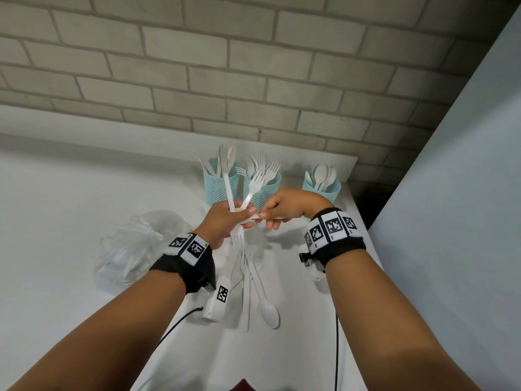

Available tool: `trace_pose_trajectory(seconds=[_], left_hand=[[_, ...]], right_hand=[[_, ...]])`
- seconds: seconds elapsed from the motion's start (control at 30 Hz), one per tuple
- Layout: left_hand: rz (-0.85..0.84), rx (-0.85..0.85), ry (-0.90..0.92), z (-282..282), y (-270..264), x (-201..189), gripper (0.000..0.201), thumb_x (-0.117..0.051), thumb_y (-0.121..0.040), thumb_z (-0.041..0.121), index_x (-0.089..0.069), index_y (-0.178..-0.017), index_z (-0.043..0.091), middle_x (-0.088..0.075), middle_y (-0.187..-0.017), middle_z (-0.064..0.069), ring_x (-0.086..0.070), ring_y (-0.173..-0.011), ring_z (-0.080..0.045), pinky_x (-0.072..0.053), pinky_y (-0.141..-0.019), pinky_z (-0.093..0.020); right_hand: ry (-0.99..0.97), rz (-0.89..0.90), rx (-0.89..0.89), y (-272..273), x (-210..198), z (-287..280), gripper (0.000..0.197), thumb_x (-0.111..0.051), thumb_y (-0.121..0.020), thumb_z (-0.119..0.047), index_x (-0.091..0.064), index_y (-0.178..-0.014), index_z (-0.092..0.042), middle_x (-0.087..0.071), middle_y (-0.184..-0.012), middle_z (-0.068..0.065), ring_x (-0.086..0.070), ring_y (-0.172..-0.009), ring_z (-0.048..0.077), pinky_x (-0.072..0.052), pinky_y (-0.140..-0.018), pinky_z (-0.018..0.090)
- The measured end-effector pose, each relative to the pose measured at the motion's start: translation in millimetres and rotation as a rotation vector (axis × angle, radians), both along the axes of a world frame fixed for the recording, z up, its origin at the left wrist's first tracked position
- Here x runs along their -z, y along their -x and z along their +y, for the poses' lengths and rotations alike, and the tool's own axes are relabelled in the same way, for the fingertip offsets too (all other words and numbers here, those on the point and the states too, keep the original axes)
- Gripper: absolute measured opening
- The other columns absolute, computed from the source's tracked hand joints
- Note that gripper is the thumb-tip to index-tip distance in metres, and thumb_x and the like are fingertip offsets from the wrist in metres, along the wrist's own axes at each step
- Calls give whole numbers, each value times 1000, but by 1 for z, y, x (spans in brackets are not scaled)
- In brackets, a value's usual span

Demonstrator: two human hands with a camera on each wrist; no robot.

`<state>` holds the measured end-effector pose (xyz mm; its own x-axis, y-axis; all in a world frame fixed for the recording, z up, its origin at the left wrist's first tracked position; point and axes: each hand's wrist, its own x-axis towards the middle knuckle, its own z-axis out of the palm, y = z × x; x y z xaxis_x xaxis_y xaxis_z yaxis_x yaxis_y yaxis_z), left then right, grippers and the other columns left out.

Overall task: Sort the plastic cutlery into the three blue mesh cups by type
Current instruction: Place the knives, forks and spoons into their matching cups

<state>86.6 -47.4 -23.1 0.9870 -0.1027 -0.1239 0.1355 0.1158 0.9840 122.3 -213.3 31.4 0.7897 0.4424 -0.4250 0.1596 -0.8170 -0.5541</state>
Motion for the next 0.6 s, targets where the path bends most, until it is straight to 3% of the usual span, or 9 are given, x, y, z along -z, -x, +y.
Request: trace_pose_trajectory(seconds=[0.1,0.17,0.27,0.37,0.47,0.6], left_hand=[[-16,12,-34,-10,-2,-7,20,-59,-91,19,-62,-99,1,-64,-87,-7,-66,-53,-3,-48,-48,-11],[10,-1,-54,-13,-4,-9,19,-53,-95,26,-60,-97,9,-64,-86,-3,-61,-46,-1,-40,-41,-11],[22,-12,-88,-14,-7,-10,21,-44,-98,30,-59,-93,17,-62,-83,1,-50,-46,-3,-35,-43,-13],[36,-4,-98,-18,-9,-9,21,-43,-99,28,-60,-94,16,-53,-75,2,-39,-53,-7,-32,-44,-14],[50,22,-84,-23,-9,-8,21,-43,-99,27,-60,-91,18,-42,-68,4,-33,-52,-8,-30,-41,-13],[89,83,-68,-26,-8,-6,24,-43,-99,32,-59,-94,17,-35,-65,4,-27,-50,-7,-25,-41,-14]], right_hand=[[5,-5,25,-3,-7,-9,12,-51,-96,-14,-62,-94,-19,-65,-77,-6,-61,-69,5,-46,-71,20],[-68,-73,153,-7,-10,-19,14,-47,-95,-3,-56,-100,-13,-62,-78,-1,-58,-70,10,-47,-70,21],[-377,-310,472,-18,-13,-40,23,-42,-93,6,-51,-112,-3,-61,-84,3,-59,-76,14,-51,-80,27],[-671,-605,763,-29,-17,-57,28,-39,-93,6,-48,-118,-3,-62,-87,0,-61,-77,9,-49,-75,13],[-859,-792,956,-39,-12,-70,17,-37,-93,1,-42,-104,-12,-63,-87,-4,-64,-95,17,-48,-90,28],[-859,-729,1077,-51,8,-74,21,-43,-91,3,-42,-108,-9,-66,-100,6,-63,-99,20,-47,-98,37]])
